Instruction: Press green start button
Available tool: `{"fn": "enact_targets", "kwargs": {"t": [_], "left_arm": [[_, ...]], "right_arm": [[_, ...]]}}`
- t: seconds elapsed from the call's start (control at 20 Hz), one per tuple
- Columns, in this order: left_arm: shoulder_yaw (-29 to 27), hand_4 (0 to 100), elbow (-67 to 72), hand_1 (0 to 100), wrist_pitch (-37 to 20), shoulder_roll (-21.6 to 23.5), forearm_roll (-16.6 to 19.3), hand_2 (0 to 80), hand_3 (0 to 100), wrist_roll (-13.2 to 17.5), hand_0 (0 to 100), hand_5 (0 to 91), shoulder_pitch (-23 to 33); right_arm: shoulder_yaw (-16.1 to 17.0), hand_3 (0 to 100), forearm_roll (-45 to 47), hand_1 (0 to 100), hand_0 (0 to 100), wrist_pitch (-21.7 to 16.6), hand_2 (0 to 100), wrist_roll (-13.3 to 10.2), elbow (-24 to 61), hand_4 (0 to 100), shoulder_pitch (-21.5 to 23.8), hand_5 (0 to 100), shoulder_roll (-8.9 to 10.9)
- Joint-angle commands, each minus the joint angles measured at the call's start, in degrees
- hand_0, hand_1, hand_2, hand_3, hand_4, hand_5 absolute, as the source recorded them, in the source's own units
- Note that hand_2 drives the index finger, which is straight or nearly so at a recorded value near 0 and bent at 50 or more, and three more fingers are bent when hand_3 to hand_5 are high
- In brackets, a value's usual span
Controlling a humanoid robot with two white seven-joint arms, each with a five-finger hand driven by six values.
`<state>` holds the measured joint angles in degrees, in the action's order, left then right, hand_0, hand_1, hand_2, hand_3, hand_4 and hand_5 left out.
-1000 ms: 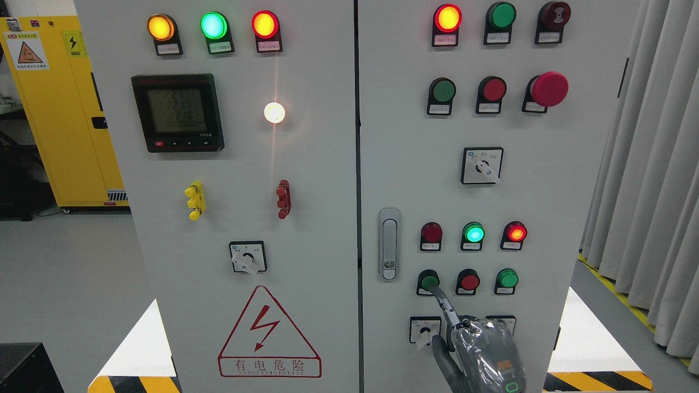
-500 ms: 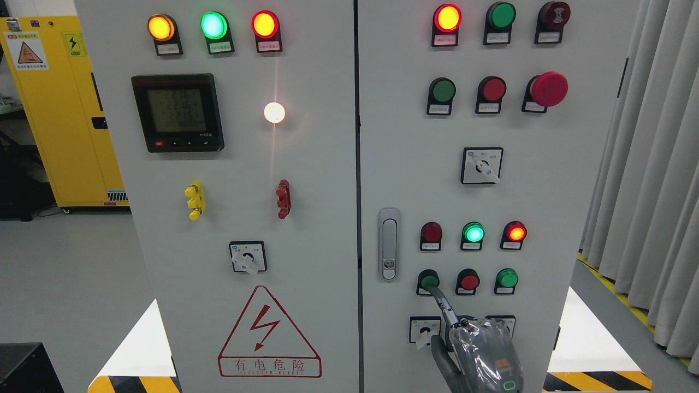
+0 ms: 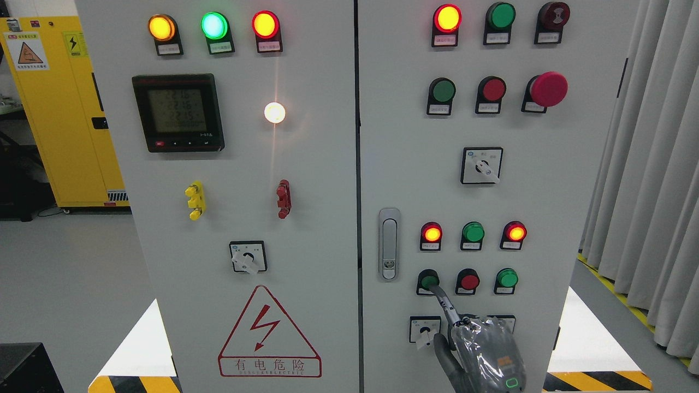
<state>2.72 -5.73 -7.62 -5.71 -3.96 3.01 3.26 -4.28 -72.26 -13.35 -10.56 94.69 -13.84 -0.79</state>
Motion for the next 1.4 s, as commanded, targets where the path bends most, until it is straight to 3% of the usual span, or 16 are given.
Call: {"fn": "enact_targets", "kwargs": {"t": [0.0, 0.9, 1.35], "left_arm": [[0.0, 0, 0.01, 56, -0.03, 0.0, 0.0, 0.0, 0, -0.02, 12, 0.0, -0.01], [0.0, 0, 0.01, 56, -0.03, 0.0, 0.0, 0.0, 0, -0.02, 12, 0.0, -0.01], [0.0, 0, 0.01, 56, -0.03, 0.0, 0.0, 0.0, 0, -0.02, 12, 0.0, 0.08]], "right_arm": [[-0.63, 88, 0.1, 98, 72, 0.35, 0, 0.1, -0.3, 95, -0.48, 98, -1.14], [-0.99, 89, 0.45, 98, 74, 0.35, 0, -0.69, 3.56, 95, 0.22, 98, -1.14], [-3.36, 89, 6.5, 97, 77, -0.36, 0, -2.27, 7.52, 96, 3.21, 98, -1.05]]}}
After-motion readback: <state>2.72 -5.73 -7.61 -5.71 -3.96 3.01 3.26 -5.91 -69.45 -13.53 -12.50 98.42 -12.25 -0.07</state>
